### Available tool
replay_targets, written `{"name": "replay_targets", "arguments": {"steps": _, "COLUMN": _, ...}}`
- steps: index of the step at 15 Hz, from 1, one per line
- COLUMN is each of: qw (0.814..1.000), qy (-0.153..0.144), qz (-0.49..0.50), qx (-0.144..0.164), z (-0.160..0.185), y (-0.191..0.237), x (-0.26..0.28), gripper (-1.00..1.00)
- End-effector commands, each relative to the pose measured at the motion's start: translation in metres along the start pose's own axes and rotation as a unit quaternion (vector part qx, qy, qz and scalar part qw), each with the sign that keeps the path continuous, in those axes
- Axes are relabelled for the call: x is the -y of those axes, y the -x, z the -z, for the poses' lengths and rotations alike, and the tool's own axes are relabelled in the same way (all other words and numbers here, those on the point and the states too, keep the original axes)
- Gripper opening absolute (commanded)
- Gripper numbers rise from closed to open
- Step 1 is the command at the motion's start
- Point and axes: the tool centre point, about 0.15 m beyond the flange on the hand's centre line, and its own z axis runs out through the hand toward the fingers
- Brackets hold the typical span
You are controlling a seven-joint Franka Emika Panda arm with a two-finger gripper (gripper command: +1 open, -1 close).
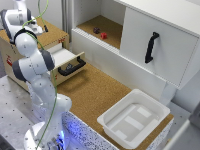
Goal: Turn on the green led light
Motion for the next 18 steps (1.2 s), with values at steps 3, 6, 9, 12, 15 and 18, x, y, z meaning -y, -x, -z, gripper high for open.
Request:
{"name": "replay_targets", "arguments": {"steps": 3, "qw": 0.998, "qy": 0.059, "qz": -0.008, "qx": -0.031, "z": 0.062, "y": 0.004, "x": -0.002, "gripper": -1.00}}
{"name": "replay_targets", "arguments": {"steps": 6, "qw": 0.996, "qy": 0.052, "qz": -0.049, "qx": -0.059, "z": 0.084, "y": -0.004, "x": -0.016, "gripper": 1.00}}
{"name": "replay_targets", "arguments": {"steps": 9, "qw": 0.994, "qy": 0.041, "qz": -0.060, "qx": -0.076, "z": 0.091, "y": -0.014, "x": -0.015, "gripper": 1.00}}
{"name": "replay_targets", "arguments": {"steps": 12, "qw": 0.994, "qy": 0.041, "qz": -0.060, "qx": -0.076, "z": 0.091, "y": -0.014, "x": -0.015, "gripper": 1.00}}
{"name": "replay_targets", "arguments": {"steps": 15, "qw": 0.994, "qy": 0.041, "qz": -0.060, "qx": -0.076, "z": 0.091, "y": -0.014, "x": -0.015, "gripper": 1.00}}
{"name": "replay_targets", "arguments": {"steps": 18, "qw": 0.994, "qy": 0.041, "qz": -0.060, "qx": -0.076, "z": 0.091, "y": -0.014, "x": -0.015, "gripper": 1.00}}
